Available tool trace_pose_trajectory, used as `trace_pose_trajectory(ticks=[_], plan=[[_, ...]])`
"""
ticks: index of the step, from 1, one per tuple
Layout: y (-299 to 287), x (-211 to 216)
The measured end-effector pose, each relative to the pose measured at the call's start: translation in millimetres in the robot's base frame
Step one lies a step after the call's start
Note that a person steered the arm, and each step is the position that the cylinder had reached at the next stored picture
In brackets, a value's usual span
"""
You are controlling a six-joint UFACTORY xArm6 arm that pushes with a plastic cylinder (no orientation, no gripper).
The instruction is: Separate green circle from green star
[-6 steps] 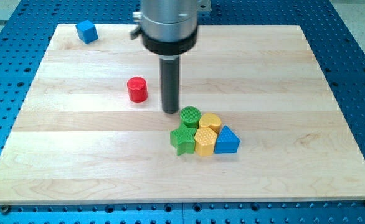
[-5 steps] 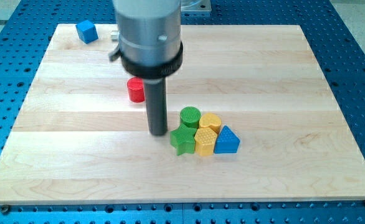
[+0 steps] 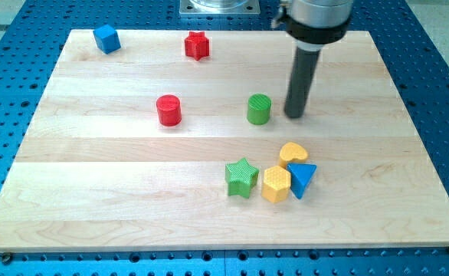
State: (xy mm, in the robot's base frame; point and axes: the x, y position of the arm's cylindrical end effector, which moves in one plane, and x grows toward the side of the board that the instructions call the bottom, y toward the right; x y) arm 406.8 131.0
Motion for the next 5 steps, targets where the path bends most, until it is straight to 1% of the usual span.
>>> trace_pose_trajectory(ticks=[1, 2, 3, 4, 5], plan=[[-19, 18], [-66, 44], [-105, 34], [-57, -14], [-54, -42]])
